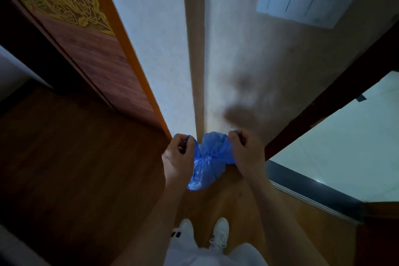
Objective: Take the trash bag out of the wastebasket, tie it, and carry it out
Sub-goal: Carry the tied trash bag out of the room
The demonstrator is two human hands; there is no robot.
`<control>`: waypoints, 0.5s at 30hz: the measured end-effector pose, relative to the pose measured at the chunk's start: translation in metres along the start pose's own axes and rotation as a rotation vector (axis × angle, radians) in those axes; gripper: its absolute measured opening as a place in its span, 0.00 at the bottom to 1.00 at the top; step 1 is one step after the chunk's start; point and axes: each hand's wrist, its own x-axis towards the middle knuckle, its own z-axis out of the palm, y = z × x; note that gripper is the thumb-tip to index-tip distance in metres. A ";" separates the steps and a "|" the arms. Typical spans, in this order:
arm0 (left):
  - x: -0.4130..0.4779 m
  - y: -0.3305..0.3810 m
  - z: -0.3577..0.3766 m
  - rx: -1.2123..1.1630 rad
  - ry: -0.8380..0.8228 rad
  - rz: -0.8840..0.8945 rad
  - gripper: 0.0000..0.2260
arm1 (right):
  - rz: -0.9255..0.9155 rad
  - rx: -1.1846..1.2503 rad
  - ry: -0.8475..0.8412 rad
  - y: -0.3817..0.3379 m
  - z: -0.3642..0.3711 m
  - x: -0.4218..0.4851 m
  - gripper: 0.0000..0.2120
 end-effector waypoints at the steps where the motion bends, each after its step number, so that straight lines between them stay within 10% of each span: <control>1: 0.003 -0.004 0.000 -0.004 -0.023 0.005 0.04 | -0.022 -0.042 0.007 0.002 0.001 0.000 0.09; 15: 0.010 -0.098 0.045 0.073 -0.197 -0.024 0.05 | -0.042 -0.362 0.070 0.105 0.041 0.000 0.09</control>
